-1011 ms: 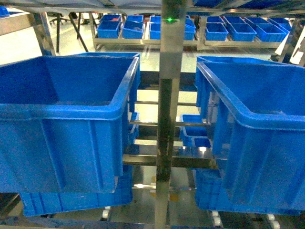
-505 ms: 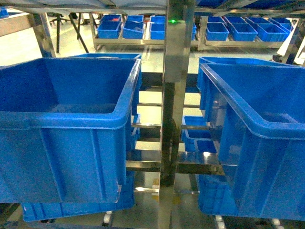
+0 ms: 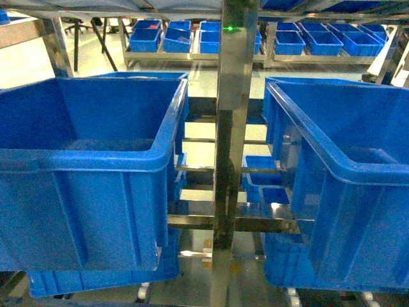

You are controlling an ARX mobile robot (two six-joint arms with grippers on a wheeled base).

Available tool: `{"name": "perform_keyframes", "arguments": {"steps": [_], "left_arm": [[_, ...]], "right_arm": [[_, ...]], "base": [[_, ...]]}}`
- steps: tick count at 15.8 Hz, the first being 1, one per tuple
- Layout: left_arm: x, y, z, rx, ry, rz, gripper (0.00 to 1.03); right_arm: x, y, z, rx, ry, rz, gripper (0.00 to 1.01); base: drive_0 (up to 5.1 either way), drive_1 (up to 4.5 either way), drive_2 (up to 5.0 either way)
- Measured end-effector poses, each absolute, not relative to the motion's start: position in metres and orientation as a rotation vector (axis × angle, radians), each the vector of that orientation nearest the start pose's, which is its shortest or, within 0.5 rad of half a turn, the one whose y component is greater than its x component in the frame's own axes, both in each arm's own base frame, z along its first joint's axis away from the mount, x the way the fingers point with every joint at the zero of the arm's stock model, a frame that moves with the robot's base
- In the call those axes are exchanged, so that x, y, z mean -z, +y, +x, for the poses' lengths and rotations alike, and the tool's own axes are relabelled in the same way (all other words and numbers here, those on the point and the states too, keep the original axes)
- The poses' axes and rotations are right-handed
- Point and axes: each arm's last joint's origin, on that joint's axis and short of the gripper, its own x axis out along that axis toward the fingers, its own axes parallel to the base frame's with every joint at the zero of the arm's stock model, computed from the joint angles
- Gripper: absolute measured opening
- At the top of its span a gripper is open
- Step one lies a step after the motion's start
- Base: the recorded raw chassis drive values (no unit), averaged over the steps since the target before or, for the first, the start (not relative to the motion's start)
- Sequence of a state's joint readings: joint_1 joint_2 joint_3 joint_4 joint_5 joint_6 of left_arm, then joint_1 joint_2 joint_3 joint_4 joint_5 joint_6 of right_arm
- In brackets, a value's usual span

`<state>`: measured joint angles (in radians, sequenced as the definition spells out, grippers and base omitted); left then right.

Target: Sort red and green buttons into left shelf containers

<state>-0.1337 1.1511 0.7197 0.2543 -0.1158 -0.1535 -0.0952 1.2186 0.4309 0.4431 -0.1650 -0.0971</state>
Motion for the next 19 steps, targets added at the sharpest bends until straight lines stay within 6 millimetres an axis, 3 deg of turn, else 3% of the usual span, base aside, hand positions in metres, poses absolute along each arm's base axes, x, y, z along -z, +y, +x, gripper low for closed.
{"name": "perform_keyframes", "arguments": {"steps": [1, 3, 4, 6, 8, 12, 14, 17, 19], "left_arm": [[-0.28, -0.031, 0.253, 0.004, 0.178, -0.131, 0.26], [-0.28, -0.031, 0.253, 0.004, 0.178, -0.131, 0.26], [-0.28, -0.031, 0.253, 0.004, 0.176, -0.131, 0.26], [-0.279, -0.031, 0.253, 0.006, 0.18, -0.131, 0.26], [-0.28, -0.031, 0.253, 0.006, 0.178, -0.131, 0.26], [-0.28, -0.031, 0.253, 0.006, 0.177, -0.131, 0.26], [-0.28, -0.031, 0.253, 0.005, 0.177, -0.131, 0.26], [-0.28, -0.031, 0.253, 0.006, 0.178, -0.131, 0.26], [-0.28, -0.031, 0.253, 0.006, 0.178, -0.131, 0.26]], "right_arm": [[-0.189, -0.016, 0.246, -0.094, 0.385, -0.048, 0.33], [-0.205, -0.012, 0.249, -0.106, 0.383, -0.054, 0.33], [-0.233, -0.007, 0.252, -0.131, 0.303, -0.064, 0.33], [-0.259, 0.006, 0.23, -0.197, 0.252, -0.042, 0.33], [-0.243, 0.005, 0.237, -0.173, 0.283, -0.025, 0.33], [-0.247, 0.003, 0.25, -0.16, 0.27, -0.027, 0.33], [-0.25, -0.002, 0.279, -0.151, 0.258, -0.039, 0.33], [-0.207, -0.013, 0.32, -0.131, 0.398, -0.06, 0.33], [-0.194, -0.017, 0.35, -0.11, 0.448, -0.086, 0.33]], "base": [[0.0, 0.0, 0.0], [0.2, 0.15, 0.2], [0.0, 0.0, 0.0], [0.0, 0.0, 0.0], [0.0, 0.0, 0.0], [0.0, 0.0, 0.0], [0.0, 0.0, 0.0], [0.0, 0.0, 0.0], [0.0, 0.0, 0.0]]}}
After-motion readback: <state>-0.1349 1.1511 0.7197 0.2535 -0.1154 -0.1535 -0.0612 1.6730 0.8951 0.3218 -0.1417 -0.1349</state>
